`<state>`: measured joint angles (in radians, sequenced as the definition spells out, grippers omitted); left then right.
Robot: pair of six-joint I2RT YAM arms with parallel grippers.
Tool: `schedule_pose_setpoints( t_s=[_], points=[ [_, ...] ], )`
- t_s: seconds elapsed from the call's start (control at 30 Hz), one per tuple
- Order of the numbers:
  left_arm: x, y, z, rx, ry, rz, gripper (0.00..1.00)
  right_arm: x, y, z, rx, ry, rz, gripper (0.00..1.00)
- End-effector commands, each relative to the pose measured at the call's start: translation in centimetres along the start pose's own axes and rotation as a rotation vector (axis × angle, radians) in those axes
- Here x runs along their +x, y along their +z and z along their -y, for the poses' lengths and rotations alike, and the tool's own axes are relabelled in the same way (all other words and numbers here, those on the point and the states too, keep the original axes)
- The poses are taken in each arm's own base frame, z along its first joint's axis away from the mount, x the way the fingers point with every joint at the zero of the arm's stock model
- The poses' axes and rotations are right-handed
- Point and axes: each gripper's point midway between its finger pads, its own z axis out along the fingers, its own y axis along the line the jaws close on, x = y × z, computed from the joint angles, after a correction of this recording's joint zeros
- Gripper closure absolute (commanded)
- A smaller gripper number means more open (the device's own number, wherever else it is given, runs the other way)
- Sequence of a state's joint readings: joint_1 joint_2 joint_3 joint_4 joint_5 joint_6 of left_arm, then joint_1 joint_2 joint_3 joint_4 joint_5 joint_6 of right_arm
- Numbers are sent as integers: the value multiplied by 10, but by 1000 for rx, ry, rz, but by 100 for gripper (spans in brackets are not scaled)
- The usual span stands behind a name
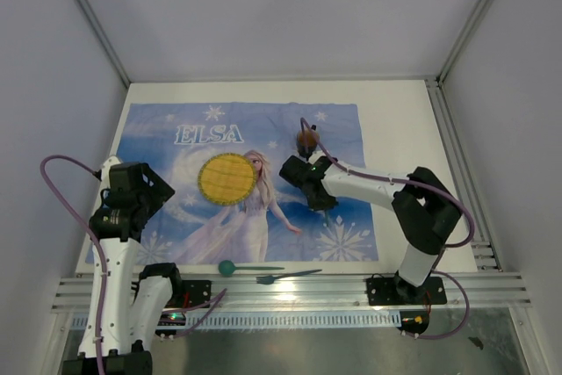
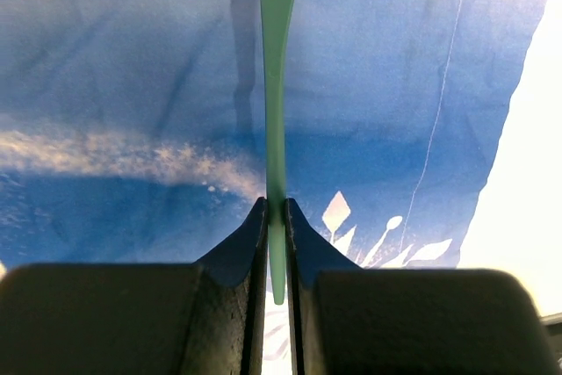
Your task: Set the dinner table for one person
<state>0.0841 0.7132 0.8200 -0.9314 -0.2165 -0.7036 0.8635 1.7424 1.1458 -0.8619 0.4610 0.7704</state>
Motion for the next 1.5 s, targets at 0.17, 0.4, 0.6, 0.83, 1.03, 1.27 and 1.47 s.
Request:
schedule_pose_setpoints(
  t_s=[0.17, 0.4, 0.6, 0.83, 1.03, 1.27, 1.47],
  points=[
    [-11, -3, 8, 31, -16, 46, 19, -38, -14, -24, -26, 81, 46, 97],
    [-10, -3, 8, 30, -13, 41, 19, -38, -16, -37, -51, 127, 12, 97],
    [-10, -2, 8, 30, -9, 36, 19, -29, -11, -38, -55, 137, -16, 97],
    [-10, -2, 7, 26, -12, 36, 19, -13, -3, -34, -52, 123, -49, 97],
    [-10, -2, 8, 27, -11, 37, 19, -1, 2, -31, -55, 106, -77, 97],
    [-11, -3, 7, 25, -12, 39, 19, 4, 4, -31, -63, 98, -93, 97],
    [-11, -3, 8, 28, -14, 41, 19, 2, 2, -31, -62, 99, -87, 93]
  ],
)
